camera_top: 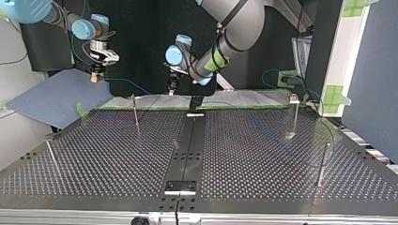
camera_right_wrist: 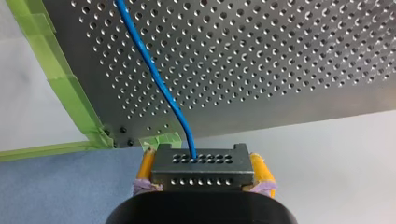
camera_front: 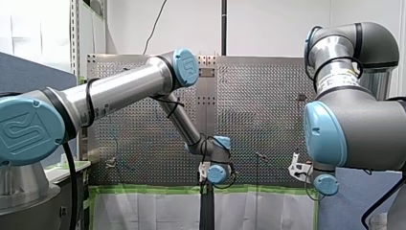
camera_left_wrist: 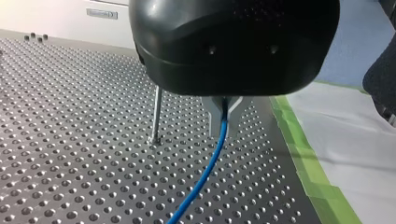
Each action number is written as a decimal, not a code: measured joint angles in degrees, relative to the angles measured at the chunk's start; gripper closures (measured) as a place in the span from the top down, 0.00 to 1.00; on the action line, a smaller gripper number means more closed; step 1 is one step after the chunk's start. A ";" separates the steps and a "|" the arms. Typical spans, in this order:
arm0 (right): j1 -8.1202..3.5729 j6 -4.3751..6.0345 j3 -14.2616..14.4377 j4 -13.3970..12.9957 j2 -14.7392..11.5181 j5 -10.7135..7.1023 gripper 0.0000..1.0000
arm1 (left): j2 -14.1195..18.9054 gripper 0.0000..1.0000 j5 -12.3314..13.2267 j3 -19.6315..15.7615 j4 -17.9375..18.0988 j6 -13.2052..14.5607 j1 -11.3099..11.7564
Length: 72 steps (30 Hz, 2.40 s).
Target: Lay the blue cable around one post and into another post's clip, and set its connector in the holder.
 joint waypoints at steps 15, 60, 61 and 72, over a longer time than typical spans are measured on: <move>-2.11 2.05 -1.82 1.39 -0.03 0.55 0.00 | 0.00 0.00 0.44 0.64 0.14 0.21 -1.05; -5.15 5.97 -4.12 0.81 0.05 -0.58 0.00 | -0.16 0.00 2.57 3.42 -0.36 -0.45 -3.89; -5.18 6.01 -4.16 0.82 0.06 -0.63 0.00 | -0.16 0.00 2.66 3.47 -0.40 -0.61 -3.81; -5.28 6.76 -4.99 1.04 0.12 -0.72 0.00 | -0.49 0.00 4.18 3.75 -1.22 -1.88 -2.51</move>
